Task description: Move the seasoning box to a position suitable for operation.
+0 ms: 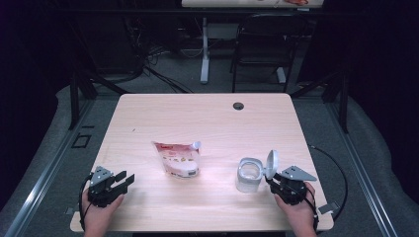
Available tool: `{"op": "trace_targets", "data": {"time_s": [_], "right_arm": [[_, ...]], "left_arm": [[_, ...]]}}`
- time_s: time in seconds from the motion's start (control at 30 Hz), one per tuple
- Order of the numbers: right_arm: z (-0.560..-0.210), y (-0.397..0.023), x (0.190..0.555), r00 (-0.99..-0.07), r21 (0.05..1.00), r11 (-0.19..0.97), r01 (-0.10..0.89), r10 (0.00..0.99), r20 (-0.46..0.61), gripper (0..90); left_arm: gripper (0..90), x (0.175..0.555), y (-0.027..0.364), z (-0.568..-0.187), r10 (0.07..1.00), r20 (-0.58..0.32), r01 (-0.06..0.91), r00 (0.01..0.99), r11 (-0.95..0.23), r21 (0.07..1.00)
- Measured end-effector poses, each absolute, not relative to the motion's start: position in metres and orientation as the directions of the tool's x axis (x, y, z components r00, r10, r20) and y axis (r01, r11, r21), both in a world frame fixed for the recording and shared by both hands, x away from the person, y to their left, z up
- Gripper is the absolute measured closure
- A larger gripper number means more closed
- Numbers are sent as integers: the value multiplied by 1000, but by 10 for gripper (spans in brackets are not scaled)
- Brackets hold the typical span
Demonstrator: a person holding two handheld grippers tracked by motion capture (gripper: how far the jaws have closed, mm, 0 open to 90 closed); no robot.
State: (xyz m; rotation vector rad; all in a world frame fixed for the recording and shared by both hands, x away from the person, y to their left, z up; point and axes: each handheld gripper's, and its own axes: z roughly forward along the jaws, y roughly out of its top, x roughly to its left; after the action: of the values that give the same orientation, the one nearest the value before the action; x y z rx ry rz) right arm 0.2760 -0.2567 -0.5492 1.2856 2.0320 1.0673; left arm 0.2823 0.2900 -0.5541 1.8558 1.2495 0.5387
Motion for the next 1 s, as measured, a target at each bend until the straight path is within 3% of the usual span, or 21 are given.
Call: {"op": "trace_targets", "data": {"time_s": [0.23,1.0], "right_arm": [[-549,-257,276,-440,823,278,496,897,-38,720],[-547,-274,274,-399,833,163,529,914,74,742]], "left_arm": [[604,282,290,-554,905,-90,555,416,-175,814],[603,282,291,-554,906,-91,556,413,-172,813]]}}
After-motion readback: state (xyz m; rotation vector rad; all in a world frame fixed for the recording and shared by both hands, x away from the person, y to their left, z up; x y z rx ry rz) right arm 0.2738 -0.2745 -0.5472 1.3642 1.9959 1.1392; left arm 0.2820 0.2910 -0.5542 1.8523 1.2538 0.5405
